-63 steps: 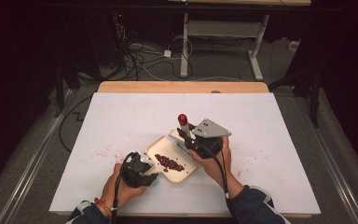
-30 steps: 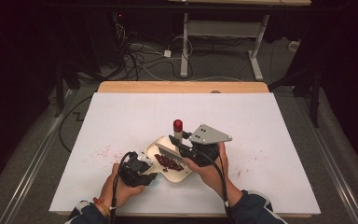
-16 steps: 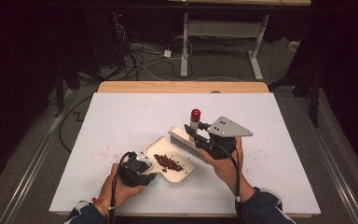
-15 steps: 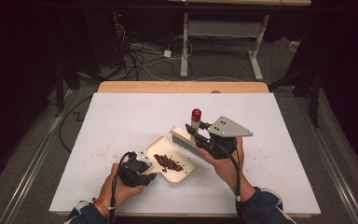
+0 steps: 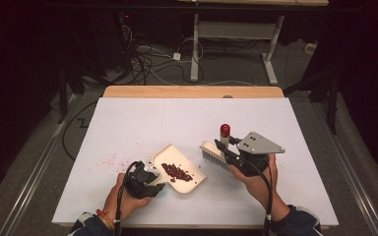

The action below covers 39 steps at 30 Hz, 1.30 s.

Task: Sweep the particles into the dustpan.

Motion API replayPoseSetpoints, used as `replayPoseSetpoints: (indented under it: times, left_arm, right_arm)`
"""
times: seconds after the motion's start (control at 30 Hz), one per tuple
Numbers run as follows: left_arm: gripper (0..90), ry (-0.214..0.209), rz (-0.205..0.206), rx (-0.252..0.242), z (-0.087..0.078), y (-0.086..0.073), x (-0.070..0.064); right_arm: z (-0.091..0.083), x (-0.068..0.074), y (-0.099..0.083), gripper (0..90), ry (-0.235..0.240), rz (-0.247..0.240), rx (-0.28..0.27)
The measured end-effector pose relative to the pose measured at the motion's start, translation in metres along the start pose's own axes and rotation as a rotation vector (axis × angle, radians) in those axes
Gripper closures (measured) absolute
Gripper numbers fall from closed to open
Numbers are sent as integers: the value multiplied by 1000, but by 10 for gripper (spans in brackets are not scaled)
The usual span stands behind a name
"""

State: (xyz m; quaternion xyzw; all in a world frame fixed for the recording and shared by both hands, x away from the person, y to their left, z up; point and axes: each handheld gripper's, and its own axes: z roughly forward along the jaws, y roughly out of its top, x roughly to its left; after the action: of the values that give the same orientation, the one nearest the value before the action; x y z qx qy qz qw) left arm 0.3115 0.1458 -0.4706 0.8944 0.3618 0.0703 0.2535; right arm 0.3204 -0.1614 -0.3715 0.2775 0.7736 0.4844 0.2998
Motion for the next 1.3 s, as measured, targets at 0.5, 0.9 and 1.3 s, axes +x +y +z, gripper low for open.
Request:
replayPoseSetpoints:
  times: [0.5, 0.9, 1.3]
  left_arm:
    - [636, 3, -7, -8, 0, -1, -1]
    - [635, -2, -12, -8, 0, -1, 1]
    - [635, 30, -2, -2, -4, -1, 2]
  right_arm:
    - [-4, 38, 7, 696, 179, -48, 11]
    - [-9, 20, 7, 696, 68, -56, -15]
    - [2, 26, -1, 696, 93, -76, 42]
